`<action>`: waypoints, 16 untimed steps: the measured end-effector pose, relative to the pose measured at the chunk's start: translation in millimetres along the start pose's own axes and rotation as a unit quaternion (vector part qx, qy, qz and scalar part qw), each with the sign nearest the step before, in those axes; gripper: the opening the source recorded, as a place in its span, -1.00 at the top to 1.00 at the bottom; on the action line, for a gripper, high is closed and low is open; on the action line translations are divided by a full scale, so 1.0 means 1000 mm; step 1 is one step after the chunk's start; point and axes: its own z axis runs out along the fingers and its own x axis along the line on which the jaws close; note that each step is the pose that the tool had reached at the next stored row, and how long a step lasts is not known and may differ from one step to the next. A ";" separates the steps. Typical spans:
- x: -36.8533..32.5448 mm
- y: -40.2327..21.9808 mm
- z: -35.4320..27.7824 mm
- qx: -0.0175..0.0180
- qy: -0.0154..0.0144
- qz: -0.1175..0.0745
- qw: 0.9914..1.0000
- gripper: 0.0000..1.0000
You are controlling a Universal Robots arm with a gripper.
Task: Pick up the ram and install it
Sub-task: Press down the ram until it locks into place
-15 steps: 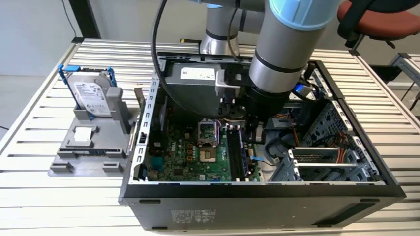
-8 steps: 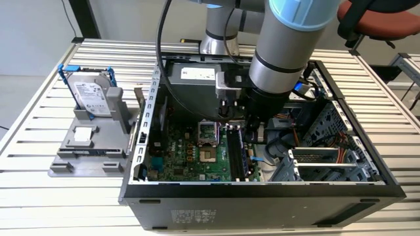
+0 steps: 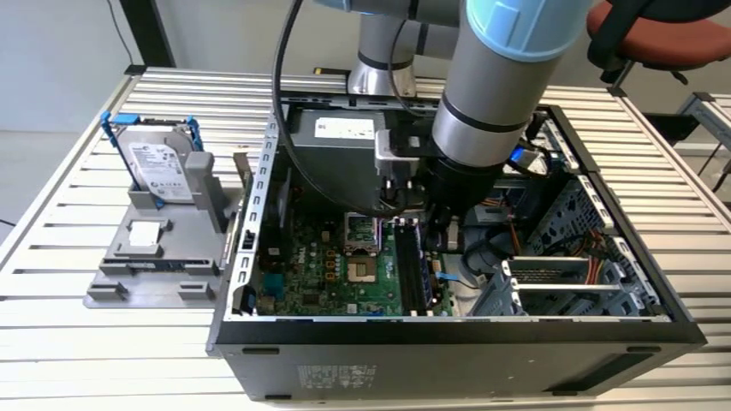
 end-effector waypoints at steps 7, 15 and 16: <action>0.0004 -0.0001 0.0127 0.000 0.000 0.000 1.000 1.00; 0.0012 -0.0002 0.0262 0.000 0.001 0.000 1.000 1.00; 0.0010 -0.0002 0.0262 0.000 0.001 0.000 1.000 1.00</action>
